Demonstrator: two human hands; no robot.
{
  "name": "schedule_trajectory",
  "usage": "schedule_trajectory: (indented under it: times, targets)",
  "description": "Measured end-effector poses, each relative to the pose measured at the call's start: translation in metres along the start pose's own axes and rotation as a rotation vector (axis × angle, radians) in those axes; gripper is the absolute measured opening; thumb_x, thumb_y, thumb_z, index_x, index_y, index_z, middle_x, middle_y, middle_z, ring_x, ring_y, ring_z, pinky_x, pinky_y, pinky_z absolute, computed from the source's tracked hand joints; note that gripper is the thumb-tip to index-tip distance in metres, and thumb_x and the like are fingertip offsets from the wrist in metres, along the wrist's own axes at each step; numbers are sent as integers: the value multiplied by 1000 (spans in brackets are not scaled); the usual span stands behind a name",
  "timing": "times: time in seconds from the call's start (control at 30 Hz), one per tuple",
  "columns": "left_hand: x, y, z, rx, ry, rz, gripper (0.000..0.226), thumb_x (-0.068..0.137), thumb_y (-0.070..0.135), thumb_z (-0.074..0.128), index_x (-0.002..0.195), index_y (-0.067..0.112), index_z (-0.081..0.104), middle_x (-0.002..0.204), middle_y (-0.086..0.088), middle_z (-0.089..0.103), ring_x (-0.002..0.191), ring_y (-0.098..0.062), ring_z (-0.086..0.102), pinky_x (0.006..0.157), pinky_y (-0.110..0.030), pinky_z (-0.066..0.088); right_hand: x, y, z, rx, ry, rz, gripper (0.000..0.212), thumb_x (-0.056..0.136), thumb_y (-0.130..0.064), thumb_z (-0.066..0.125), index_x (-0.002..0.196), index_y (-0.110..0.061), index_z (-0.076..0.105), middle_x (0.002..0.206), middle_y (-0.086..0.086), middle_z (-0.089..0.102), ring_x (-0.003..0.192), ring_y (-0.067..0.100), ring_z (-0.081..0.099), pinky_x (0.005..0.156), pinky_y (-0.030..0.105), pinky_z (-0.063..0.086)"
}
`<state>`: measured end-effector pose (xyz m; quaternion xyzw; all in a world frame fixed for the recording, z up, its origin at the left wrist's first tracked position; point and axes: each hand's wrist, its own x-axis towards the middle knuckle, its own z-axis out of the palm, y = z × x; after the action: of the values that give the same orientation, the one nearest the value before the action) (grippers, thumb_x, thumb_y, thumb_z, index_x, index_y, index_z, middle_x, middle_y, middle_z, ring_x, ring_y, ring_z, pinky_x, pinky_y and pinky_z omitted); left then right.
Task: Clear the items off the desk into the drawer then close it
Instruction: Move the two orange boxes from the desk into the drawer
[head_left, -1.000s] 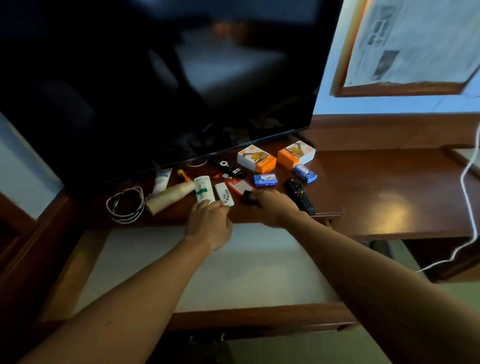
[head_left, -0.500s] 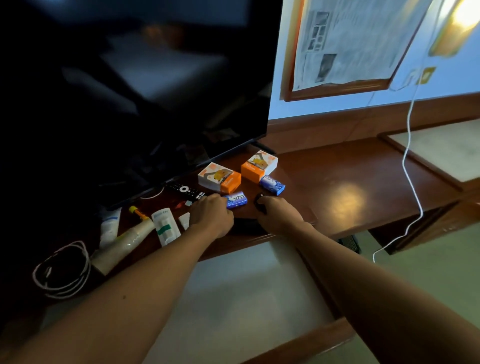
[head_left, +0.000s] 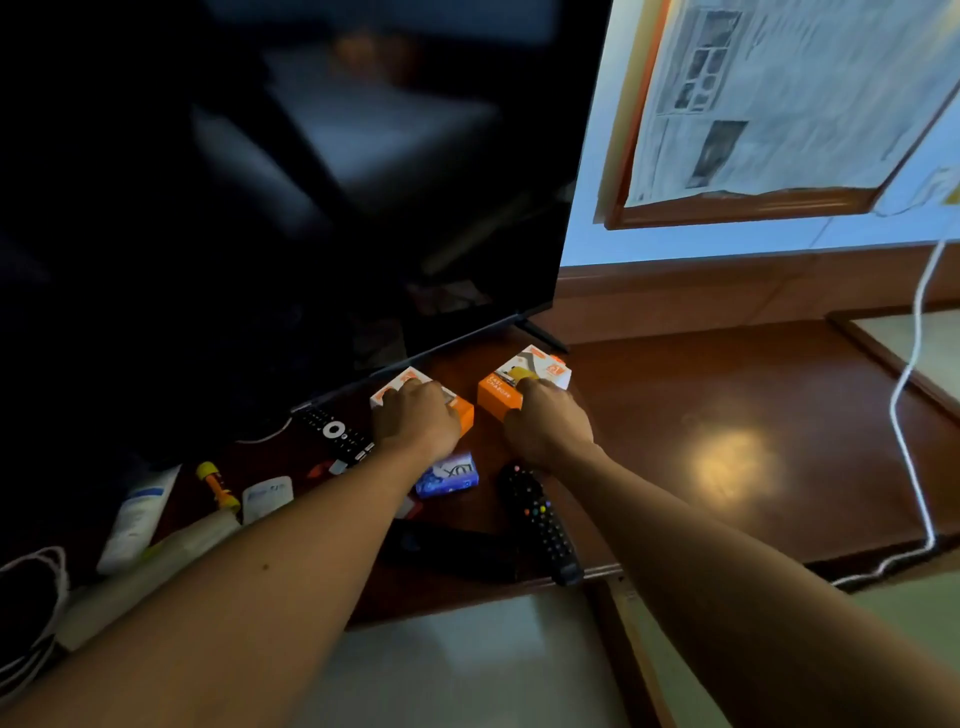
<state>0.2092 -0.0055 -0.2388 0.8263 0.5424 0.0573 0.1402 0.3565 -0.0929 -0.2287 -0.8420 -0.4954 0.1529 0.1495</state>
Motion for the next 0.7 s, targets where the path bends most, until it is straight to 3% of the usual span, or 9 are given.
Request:
schedule_trajectory:
  times: [0.17,0.27,0.47,0.7]
  targets:
    - [27,26,17,23,-86,-285,64,93,57,46,146,20,37,151,-15,30,133,-45,34,101,-57,40,48,19,4,-37,-30,95,67,90,-46,51,147,-14,36,148,16,41,133,41,38,102,55,39]
    - [38,29,27,34,-95,-392,80,89,69,44,151,22,26,156,-20,17,135,-50,29,102,-61,38,69,28,11,-50,-26,157,67,94,-55,47,148,-18,34,150,17,35,134,41,36,102,55,38]
    - [50,28,39,120,-61,-430,80,84,75,44,145,24,39,150,-16,27,131,-44,31,97,-55,42,96,33,25,-146,-57,138,74,93,-71,35,152,-29,24,153,19,26,134,44,33,99,54,38]
    - [49,24,43,35,-125,-338,66,83,65,53,137,28,46,154,-9,22,135,-42,22,101,-49,39,103,34,30,-101,-108,67,69,93,-59,50,149,-28,25,152,21,19,136,47,28,102,57,36]
